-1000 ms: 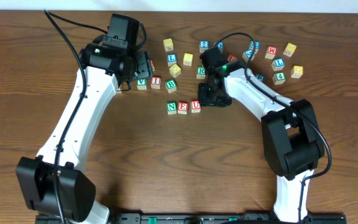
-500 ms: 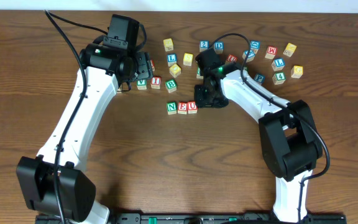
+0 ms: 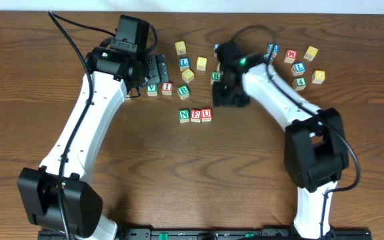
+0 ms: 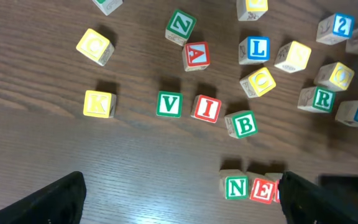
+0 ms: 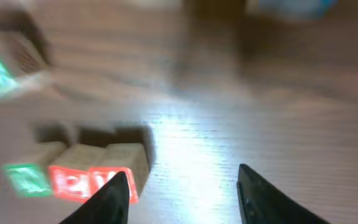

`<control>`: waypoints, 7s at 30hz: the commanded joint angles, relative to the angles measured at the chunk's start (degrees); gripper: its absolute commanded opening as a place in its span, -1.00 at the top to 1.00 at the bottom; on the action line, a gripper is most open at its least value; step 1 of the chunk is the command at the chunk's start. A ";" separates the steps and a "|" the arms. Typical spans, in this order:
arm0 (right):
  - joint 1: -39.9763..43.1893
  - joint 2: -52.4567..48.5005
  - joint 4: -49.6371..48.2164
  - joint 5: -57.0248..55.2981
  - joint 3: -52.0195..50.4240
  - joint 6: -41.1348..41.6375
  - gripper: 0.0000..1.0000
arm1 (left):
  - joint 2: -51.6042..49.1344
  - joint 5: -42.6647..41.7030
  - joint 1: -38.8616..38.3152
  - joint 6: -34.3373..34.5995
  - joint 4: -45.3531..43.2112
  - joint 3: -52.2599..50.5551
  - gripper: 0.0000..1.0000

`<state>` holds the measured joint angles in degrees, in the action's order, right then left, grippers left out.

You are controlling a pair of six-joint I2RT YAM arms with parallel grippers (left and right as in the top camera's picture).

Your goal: Spell out NEURIPS

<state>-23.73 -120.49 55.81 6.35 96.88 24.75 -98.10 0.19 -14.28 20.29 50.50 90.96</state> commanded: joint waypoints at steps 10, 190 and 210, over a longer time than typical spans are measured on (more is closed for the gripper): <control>7.28 1.66 7.82 -0.37 18.58 -3.82 -0.13 | -0.87 0.50 0.24 0.11 -0.22 -0.85 -0.95; -0.63 -6.47 22.34 -2.75 30.51 -6.64 -0.08 | -0.87 0.50 5.86 1.40 0.02 -0.85 -0.96; 2.32 -6.47 19.04 -5.86 41.35 -5.95 -0.23 | -0.87 0.50 5.86 1.40 -0.02 -0.85 -0.95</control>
<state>-23.70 -127.46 75.16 2.70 136.70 18.79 -98.17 0.19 -8.47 21.19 50.37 90.80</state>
